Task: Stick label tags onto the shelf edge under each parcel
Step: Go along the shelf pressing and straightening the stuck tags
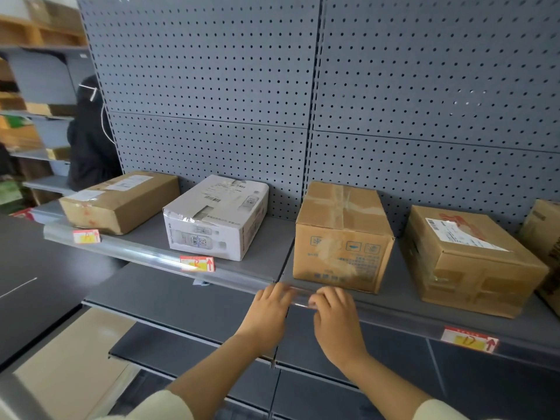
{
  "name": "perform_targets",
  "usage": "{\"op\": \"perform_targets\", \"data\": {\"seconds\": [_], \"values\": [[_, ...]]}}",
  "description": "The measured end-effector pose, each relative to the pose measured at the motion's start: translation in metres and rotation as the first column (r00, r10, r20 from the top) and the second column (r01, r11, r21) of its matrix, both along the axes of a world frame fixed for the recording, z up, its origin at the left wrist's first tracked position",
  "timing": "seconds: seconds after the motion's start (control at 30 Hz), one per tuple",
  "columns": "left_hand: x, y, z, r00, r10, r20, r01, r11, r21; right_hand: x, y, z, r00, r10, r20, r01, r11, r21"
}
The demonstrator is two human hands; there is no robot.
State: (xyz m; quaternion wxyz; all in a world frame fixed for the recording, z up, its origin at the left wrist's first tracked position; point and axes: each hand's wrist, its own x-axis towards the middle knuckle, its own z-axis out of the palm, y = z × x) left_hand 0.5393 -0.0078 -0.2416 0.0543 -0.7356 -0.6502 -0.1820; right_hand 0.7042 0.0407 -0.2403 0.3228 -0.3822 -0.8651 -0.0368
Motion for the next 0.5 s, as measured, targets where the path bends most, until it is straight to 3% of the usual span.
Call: {"op": "perform_targets", "data": {"seconds": [0.23,0.5], "values": [[-0.115,-0.007,-0.006,0.999,-0.022,0.046,0.017,0.994,0.11,-0.125,-0.019,-0.019,0.974,0.174,0.145,-0.186,0.98,0.072],[-0.254,-0.014,0.015,0.996,0.051,0.072,-0.057,0.995,0.082,-0.255,-0.008,0.025,0.997,0.042,-0.061,-0.045,0.997,-0.059]]}}
